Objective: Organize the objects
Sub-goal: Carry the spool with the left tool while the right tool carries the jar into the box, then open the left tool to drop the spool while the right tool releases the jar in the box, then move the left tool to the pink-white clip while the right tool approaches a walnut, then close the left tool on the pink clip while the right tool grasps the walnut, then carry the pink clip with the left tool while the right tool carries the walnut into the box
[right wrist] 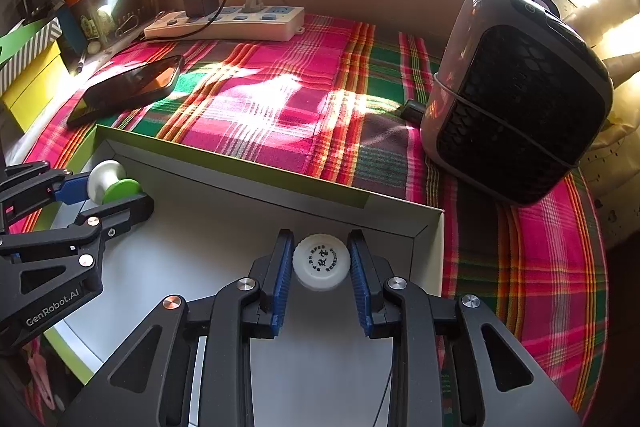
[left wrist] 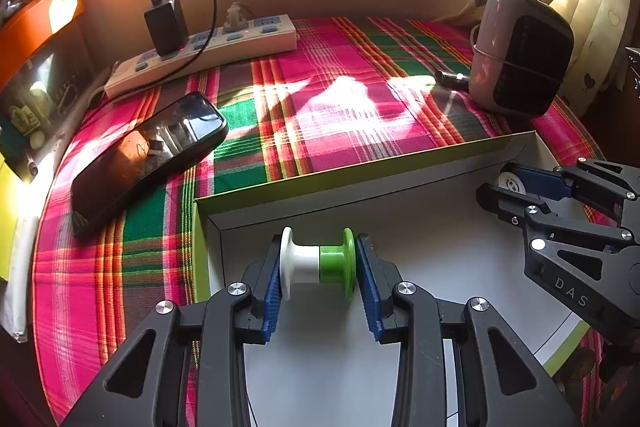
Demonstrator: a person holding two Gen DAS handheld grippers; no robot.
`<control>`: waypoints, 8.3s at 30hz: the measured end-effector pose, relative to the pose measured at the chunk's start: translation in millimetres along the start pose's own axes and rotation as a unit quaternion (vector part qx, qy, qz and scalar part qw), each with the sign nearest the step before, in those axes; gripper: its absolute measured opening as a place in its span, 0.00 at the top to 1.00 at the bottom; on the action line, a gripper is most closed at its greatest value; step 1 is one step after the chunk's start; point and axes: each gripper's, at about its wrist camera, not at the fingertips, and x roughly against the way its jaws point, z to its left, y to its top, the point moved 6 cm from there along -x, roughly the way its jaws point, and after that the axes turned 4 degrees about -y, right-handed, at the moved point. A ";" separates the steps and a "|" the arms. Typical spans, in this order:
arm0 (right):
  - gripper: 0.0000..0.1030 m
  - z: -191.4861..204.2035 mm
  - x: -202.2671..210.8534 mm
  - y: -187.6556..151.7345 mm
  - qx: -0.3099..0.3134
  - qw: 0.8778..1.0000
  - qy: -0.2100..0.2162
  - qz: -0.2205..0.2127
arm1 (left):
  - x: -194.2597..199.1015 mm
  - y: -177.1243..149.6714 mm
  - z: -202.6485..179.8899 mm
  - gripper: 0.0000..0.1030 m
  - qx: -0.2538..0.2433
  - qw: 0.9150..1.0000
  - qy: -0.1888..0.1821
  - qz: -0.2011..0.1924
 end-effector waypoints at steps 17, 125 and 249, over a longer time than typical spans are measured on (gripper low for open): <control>0.56 -4.3 34.1 -2.6 -0.019 0.999 0.004 -0.039 | 31.0 0.9 4.0 0.58 0.026 0.999 -0.026 -0.028; 0.43 -2.7 83.8 -135.5 -0.055 0.998 -0.003 -0.031 | 101.8 -153.7 45.0 0.48 0.081 0.996 0.018 -0.038; 0.68 69.4 -0.3 24.8 0.036 0.994 0.102 0.003 | 39.1 -36.7 3.8 0.79 0.025 0.999 -0.013 -0.044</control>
